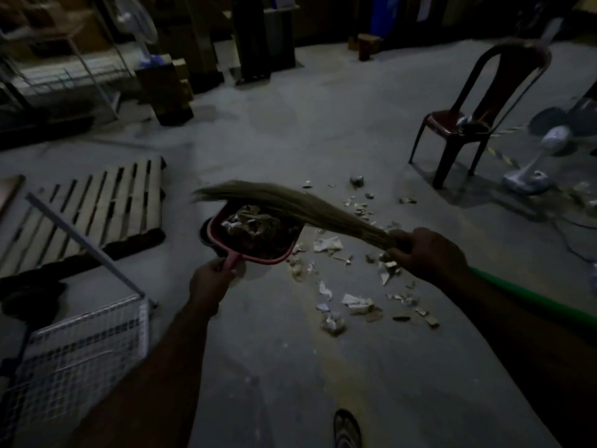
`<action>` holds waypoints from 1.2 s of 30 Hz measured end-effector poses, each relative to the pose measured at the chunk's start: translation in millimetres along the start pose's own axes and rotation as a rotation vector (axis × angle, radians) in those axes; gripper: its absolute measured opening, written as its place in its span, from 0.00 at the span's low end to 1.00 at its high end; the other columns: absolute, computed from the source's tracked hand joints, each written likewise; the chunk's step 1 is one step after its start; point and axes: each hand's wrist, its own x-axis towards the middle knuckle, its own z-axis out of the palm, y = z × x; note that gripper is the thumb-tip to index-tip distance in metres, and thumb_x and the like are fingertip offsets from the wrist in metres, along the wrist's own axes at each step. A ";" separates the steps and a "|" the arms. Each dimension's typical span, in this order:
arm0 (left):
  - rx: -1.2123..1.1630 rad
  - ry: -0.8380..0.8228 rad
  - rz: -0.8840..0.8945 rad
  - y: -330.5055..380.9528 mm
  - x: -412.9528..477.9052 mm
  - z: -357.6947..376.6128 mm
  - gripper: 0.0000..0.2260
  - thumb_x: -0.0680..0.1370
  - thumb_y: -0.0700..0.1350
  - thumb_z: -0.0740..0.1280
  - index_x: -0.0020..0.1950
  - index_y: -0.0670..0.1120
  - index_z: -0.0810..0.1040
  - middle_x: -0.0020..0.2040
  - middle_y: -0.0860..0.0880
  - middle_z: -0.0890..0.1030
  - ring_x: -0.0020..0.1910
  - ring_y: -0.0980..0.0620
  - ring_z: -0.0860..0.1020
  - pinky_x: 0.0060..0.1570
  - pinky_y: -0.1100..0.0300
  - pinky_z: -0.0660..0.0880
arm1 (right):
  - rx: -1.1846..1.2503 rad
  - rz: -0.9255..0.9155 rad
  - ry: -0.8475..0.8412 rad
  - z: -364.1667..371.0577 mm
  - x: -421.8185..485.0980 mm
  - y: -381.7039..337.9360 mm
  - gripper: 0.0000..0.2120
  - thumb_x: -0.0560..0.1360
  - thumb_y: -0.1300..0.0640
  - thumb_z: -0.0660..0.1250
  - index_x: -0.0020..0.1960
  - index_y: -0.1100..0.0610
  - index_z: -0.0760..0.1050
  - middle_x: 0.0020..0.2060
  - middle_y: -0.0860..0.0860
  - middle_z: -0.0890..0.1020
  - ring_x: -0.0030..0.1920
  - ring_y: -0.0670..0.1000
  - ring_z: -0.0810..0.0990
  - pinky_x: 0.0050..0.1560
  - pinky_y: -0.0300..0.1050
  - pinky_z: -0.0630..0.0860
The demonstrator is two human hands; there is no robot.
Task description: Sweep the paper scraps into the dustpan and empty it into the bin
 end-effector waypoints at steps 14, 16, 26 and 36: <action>0.066 0.036 -0.215 -13.7 164.3 -74.6 0.02 0.75 0.44 0.69 0.44 0.47 0.81 0.39 0.41 0.80 0.34 0.46 0.76 0.36 0.56 0.71 | -0.004 -0.158 -0.117 48.2 197.3 -119.0 0.21 0.79 0.40 0.63 0.69 0.43 0.72 0.43 0.53 0.73 0.41 0.54 0.74 0.37 0.44 0.69; 0.062 0.020 -0.264 -21.7 205.5 -90.6 0.05 0.76 0.44 0.68 0.43 0.43 0.80 0.33 0.42 0.76 0.31 0.47 0.72 0.31 0.58 0.69 | 0.009 -0.144 -0.132 61.1 230.2 -146.3 0.20 0.78 0.40 0.64 0.69 0.45 0.73 0.43 0.54 0.73 0.43 0.56 0.76 0.37 0.44 0.68; 0.252 -0.031 -0.250 -22.1 437.8 -163.9 0.05 0.76 0.44 0.68 0.49 0.45 0.79 0.35 0.44 0.77 0.32 0.46 0.75 0.30 0.59 0.73 | 0.079 -0.019 -0.175 128.5 375.6 -291.8 0.22 0.78 0.40 0.65 0.71 0.42 0.73 0.43 0.50 0.70 0.49 0.57 0.80 0.37 0.44 0.65; 0.475 -0.029 -0.308 -71.1 624.0 -136.9 0.08 0.73 0.45 0.71 0.49 0.44 0.82 0.38 0.44 0.82 0.37 0.44 0.80 0.36 0.58 0.72 | 0.240 0.053 -0.343 275.9 520.3 -360.2 0.21 0.78 0.42 0.64 0.70 0.45 0.74 0.50 0.56 0.76 0.53 0.58 0.80 0.40 0.45 0.67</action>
